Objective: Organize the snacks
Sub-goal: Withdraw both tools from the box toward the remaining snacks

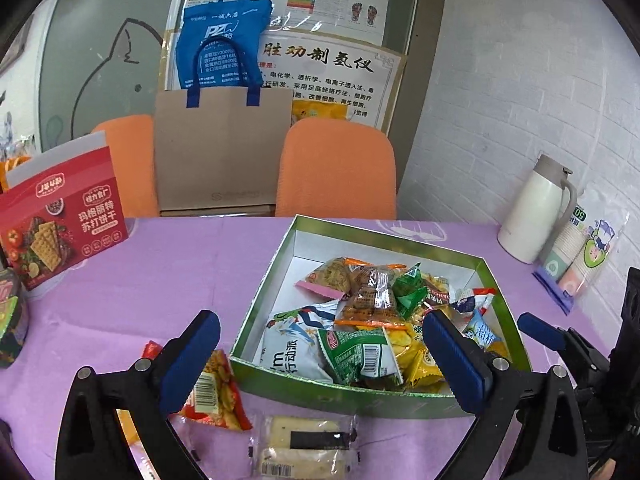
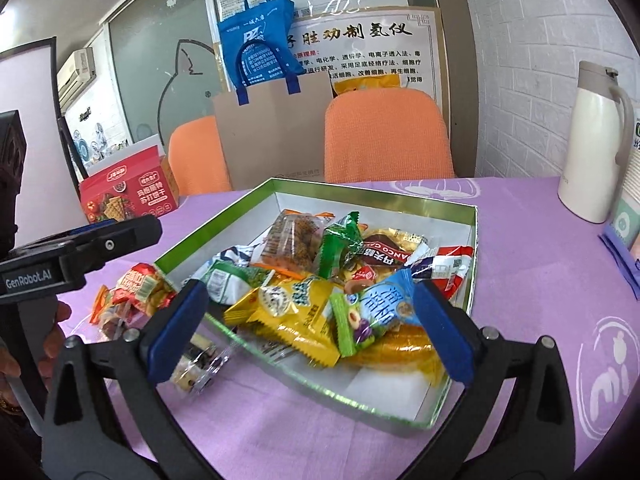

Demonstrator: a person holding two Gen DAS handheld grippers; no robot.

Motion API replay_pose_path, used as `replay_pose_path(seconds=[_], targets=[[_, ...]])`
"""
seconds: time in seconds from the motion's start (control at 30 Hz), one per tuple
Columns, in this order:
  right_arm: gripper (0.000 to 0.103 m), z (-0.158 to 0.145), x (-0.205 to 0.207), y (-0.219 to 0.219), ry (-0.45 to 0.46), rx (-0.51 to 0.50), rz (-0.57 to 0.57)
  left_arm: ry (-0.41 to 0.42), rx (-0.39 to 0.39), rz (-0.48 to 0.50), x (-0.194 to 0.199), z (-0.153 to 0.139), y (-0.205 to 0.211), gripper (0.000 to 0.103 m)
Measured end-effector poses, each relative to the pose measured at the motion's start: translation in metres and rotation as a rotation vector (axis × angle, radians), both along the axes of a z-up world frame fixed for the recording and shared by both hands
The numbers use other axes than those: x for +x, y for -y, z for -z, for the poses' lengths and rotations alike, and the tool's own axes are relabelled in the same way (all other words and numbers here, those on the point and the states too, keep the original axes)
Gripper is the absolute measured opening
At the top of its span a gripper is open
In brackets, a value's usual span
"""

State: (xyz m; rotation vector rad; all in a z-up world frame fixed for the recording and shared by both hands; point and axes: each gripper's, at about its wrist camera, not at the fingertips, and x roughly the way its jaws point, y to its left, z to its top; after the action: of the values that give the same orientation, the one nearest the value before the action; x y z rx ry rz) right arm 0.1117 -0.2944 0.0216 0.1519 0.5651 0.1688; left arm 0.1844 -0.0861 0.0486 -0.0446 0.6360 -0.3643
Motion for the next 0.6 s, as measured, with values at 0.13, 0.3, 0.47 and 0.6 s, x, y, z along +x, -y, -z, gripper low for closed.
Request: replay_pose_path(seconds=[0.13,0.3,0.47,0.6], targets=[[0.102,-0.003,-0.016,-0.008,0.014,0.014,-0.02,0.034,-0.01,-0.01,-0.025,-0.008,-0.009,0.103],[0.102,0.004,-0.031,-0.03,-0.019,0.021,-0.093,0.051,0.023,-0.043,-0.058,-0.009,-0.021,0.103],[0.102,0.026,-0.032,-0.061,-0.095,-0.002,-0.2,0.027,0.021,-0.107,-0.085,0.004,-0.054,0.103],[0.101,0.044,-0.024,-0.086,-0.164,-0.024,-0.277,-0.021,0.016,-0.158,-0.101,0.024,-0.086,0.103]])
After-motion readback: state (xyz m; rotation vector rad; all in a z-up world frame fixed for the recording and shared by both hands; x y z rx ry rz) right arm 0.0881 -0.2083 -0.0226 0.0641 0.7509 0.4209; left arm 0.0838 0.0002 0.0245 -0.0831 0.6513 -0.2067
